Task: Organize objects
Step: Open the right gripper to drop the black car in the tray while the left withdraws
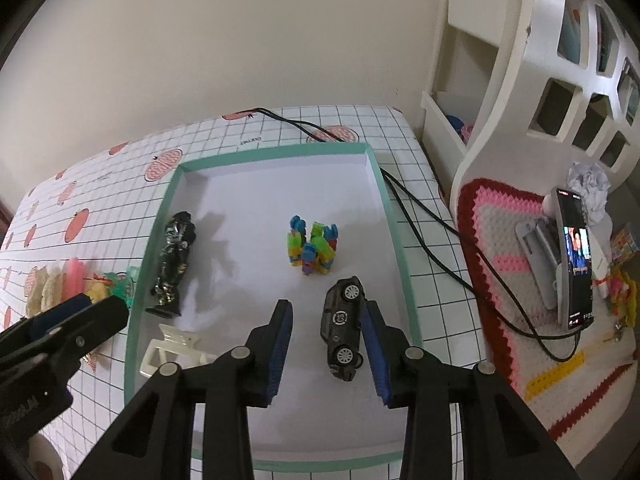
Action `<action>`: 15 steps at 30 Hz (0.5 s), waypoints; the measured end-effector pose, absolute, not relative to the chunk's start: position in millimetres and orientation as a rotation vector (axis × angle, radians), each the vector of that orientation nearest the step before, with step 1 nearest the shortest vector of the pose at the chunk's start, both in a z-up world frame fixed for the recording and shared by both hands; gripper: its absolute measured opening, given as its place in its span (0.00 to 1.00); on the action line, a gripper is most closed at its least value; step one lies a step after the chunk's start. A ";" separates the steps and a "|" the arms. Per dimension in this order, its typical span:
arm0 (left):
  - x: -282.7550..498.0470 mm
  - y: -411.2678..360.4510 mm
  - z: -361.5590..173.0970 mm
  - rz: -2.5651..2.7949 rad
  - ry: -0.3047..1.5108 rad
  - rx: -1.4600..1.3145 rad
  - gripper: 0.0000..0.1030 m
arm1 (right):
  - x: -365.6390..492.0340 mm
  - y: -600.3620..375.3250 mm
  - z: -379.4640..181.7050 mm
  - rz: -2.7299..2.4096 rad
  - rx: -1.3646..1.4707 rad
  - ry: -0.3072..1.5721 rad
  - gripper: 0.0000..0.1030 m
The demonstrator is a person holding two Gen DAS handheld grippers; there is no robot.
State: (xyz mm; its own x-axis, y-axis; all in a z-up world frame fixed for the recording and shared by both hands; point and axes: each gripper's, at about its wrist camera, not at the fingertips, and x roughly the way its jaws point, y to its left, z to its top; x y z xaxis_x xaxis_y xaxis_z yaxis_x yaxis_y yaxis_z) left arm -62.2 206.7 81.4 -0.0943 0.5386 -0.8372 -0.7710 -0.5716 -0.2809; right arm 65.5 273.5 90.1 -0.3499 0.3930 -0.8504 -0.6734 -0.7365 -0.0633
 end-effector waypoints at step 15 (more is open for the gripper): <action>-93.4 191.3 69.1 1.922 0.286 -1.293 0.89 | 62.6 271.9 85.4 2.164 -1.234 0.382 0.71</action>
